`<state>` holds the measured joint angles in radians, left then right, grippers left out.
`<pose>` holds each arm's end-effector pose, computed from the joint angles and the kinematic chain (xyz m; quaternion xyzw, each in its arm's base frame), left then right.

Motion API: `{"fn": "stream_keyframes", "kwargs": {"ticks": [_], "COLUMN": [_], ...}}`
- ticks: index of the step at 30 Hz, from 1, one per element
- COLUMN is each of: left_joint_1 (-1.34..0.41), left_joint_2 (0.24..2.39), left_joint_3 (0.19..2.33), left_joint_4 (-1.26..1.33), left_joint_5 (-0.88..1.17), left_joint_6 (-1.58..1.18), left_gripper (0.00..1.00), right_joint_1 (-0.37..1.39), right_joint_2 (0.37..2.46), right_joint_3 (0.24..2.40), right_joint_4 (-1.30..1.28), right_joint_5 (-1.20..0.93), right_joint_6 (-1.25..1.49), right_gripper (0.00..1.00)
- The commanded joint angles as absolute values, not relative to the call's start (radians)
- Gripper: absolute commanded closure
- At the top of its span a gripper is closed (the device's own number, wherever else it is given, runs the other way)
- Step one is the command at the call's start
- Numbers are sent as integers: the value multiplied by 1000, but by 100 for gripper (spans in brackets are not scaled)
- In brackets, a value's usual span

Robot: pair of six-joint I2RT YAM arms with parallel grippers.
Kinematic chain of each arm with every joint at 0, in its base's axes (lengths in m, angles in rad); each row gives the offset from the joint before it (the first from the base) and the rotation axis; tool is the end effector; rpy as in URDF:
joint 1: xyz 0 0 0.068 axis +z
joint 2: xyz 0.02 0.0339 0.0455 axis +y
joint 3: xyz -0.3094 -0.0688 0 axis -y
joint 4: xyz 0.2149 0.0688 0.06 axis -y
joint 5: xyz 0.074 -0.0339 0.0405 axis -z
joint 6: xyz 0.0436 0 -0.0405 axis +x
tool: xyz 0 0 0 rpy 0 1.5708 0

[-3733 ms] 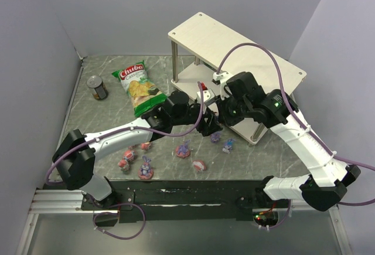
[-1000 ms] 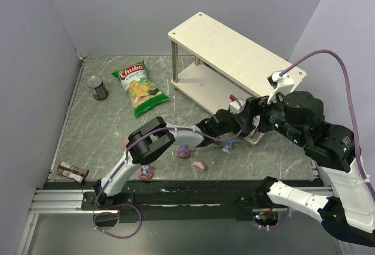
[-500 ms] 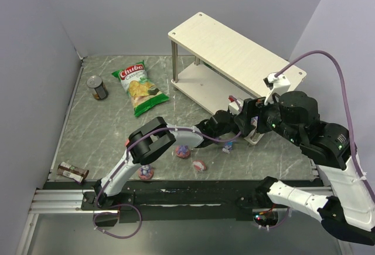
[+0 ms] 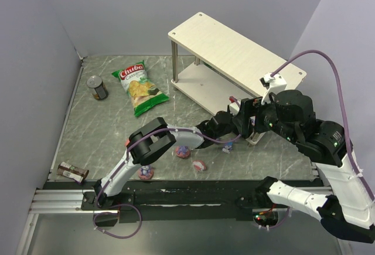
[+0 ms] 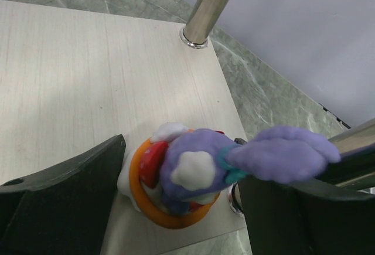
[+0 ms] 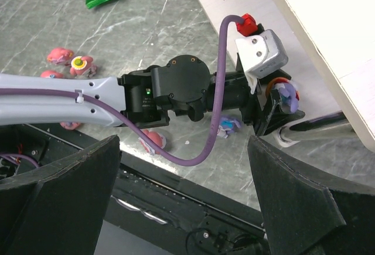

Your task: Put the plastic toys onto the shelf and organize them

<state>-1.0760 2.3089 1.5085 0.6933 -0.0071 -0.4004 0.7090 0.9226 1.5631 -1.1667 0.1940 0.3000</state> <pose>0.2557 -0.4732 0.2174 0.2443 0.7027 -0.4477 0.4961 0.0591 0.0396 0.4780 -0.1279 0.8544 0.1665 0.4752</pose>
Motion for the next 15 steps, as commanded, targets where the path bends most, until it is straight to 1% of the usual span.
{"fn": "stream_keyframes", "kwargs": {"ticks": [1, 4, 5, 8, 10, 11, 15], "left_joint_1": [-1085, -1085, -1083, -1083, -1085, -1083, -1085], "left_joint_2": [2330, 2327, 2326, 2321, 2321, 2321, 2309], "left_joint_3": [1503, 1505, 1506, 1509, 1516, 1516, 1508], "left_joint_4": [678, 673, 672, 667, 660, 657, 649], "left_joint_5": [-34, -41, -44, -55, -57, -58, -61], "left_joint_6": [-383, -380, -380, -377, -374, -374, -371], "left_gripper": [18, 13, 9, 1, 0, 3, 4], "right_joint_1": [710, 710, 712, 710, 710, 712, 712], "right_joint_2": [920, 919, 919, 919, 919, 919, 916], "right_joint_3": [1560, 1559, 1559, 1562, 1562, 1563, 1563], "right_joint_4": [-1149, -1150, -1150, -1155, -1158, -1158, -1160], "right_joint_5": [202, 201, 199, 199, 201, 201, 202], "right_joint_6": [316, 316, 319, 321, 322, 322, 325], "right_gripper": [5, 5, 5, 4, 4, 4, 4]}}
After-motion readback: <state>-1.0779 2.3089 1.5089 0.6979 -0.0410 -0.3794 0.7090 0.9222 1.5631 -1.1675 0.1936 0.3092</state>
